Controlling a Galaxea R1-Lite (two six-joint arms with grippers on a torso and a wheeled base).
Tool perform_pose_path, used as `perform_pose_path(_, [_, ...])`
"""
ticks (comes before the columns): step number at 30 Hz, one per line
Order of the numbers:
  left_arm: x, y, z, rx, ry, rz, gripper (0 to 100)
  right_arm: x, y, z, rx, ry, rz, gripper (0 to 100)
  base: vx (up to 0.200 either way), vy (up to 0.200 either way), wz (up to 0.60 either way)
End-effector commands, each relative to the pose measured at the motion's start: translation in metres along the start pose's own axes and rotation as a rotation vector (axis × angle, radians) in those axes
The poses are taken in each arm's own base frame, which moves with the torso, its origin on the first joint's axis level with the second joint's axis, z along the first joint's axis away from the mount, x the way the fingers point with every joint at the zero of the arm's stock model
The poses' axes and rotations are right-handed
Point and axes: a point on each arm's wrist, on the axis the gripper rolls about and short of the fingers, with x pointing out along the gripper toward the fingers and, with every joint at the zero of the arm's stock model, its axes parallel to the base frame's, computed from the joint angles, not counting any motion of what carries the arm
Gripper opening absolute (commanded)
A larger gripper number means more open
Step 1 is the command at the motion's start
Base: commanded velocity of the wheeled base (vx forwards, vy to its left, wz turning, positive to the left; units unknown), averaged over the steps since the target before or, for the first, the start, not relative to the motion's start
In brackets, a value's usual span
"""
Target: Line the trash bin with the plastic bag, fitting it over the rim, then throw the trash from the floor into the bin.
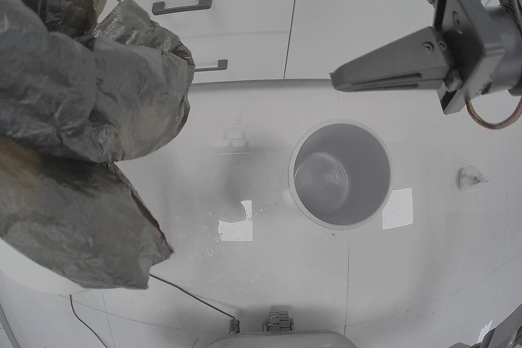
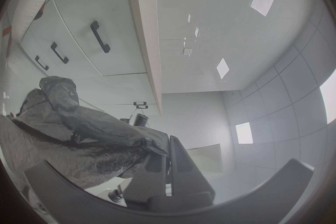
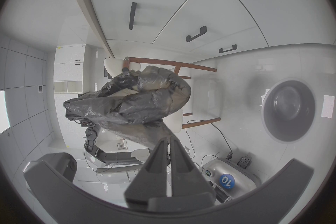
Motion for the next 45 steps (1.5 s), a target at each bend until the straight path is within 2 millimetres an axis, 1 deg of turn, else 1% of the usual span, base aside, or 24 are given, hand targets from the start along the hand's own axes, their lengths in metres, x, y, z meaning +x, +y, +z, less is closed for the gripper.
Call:
perform_pose_path(1, [0.002, 0.012, 0.002, 0.043, 0.032, 0.013, 0, -0.016, 0.002, -0.008, -0.015, -0.01, -0.008, 0, 0.0, 0.0, 0.0])
perform_pose_path(2, [0.002, 0.008, 0.002, 0.096, 0.058, 0.008, 0, -0.017, 0.003, -0.009, -0.015, -0.009, -0.006, 0, 0.0, 0.0, 0.0])
perform_pose_path(5, [0.005, -0.008, 0.005, 0.257, 0.077, 0.064, 0, -0.016, 0.004, -0.01, -0.018, -0.004, -0.002, 0, 0.0, 0.0, 0.0])
perform_pose_path(7, [0.009, -0.016, 0.006, 0.349, 0.14, 0.138, 0, -0.016, 0.004, -0.01, -0.02, -0.004, 0.0, 0, 0.0, 0.0, 0.0])
perform_pose_path(9, [0.015, -0.025, 0.007, 0.439, 0.21, 0.247, 0, -0.016, 0.004, -0.01, -0.02, -0.003, 0.002, 0, 0.0, 0.0, 0.0])
perform_pose_path(11, [0.02, -0.032, 0.005, 0.492, 0.235, 0.328, 0, -0.016, 0.004, -0.01, -0.02, -0.001, 0.005, 0, 0.0, 0.0, 0.0])
perform_pose_path(12, [0.025, -0.038, 0.004, 0.549, 0.22, 0.387, 0, -0.016, 0.005, -0.01, -0.021, -0.002, 0.005, 0, 0.0, 0.0, 0.0])
perform_pose_path(13, [0.025, -0.038, 0.004, 0.549, 0.22, 0.387, 0, -0.016, 0.005, -0.01, -0.021, -0.002, 0.005, 0, 0.0, 0.0, 0.0])
perform_pose_path(14, [0.032, -0.045, 0.002, 0.635, 0.196, 0.451, 0, -0.016, 0.006, -0.011, -0.024, 0.0, 0.01, 0, 0.0, 0.0, 0.0])
perform_pose_path(15, [0.035, -0.047, 0.002, 0.675, 0.191, 0.474, 0, -0.017, 0.008, -0.012, -0.026, 0.002, 0.014, 0, 0.0, 0.0, 0.0])
perform_pose_path(19, [0.039, -0.049, 0.002, 0.752, 0.187, 0.515, 0, -0.017, 0.01, -0.012, -0.032, 0.002, 0.022, 0, 0.0, 0.0, 0.0])
perform_pose_path(24, [0.04, -0.047, 0.007, 0.766, 0.169, 0.557, 0, -0.02, 0.015, -0.015, -0.042, 0.005, 0.036, 0, 0.0, 0.0, 0.0])
perform_pose_path(31, [0.042, -0.049, 0.002, 0.78, 0.169, 0.564, 0, -0.024, 0.016, -0.017, -0.044, 0.002, 0.038, 0, 0.0, 0.0, 0.0])
perform_pose_path(36, [0.041, -0.047, 0.004, 0.762, 0.164, 0.564, 0, -0.027, 0.017, -0.018, -0.045, -0.001, 0.041, 0, 0.0, 0.0, 0.0])
perform_pose_path(39, [0.039, -0.046, 0.005, 0.699, 0.151, 0.556, 0, -0.026, 0.017, -0.019, -0.043, 0.003, 0.04, 0, 0.0, 0.0, 0.0])
perform_pose_path(41, [0.035, -0.046, 0.005, 0.568, 0.15, 0.504, 0, -0.025, 0.015, -0.02, -0.039, 0.008, 0.04, 0, 0.0, 0.0, 0.0])
perform_pose_path(42, [0.035, -0.046, 0.005, 0.568, 0.15, 0.504, 0, -0.025, 0.015, -0.02, -0.039, 0.008, 0.04, 0, 0.0, 0.0, 0.0])
perform_pose_path(43, [0.03, -0.046, 0.008, 0.452, 0.181, 0.423, 0, -0.026, 0.015, -0.021, -0.036, 0.01, 0.042, 0, 0.0, 0.0, 0.0])
perform_pose_path(45, [0.025, -0.042, 0.011, 0.365, 0.223, 0.346, 0, -0.027, 0.016, -0.022, -0.036, 0.019, 0.056, 0, 0.0, 0.0, 0.0])
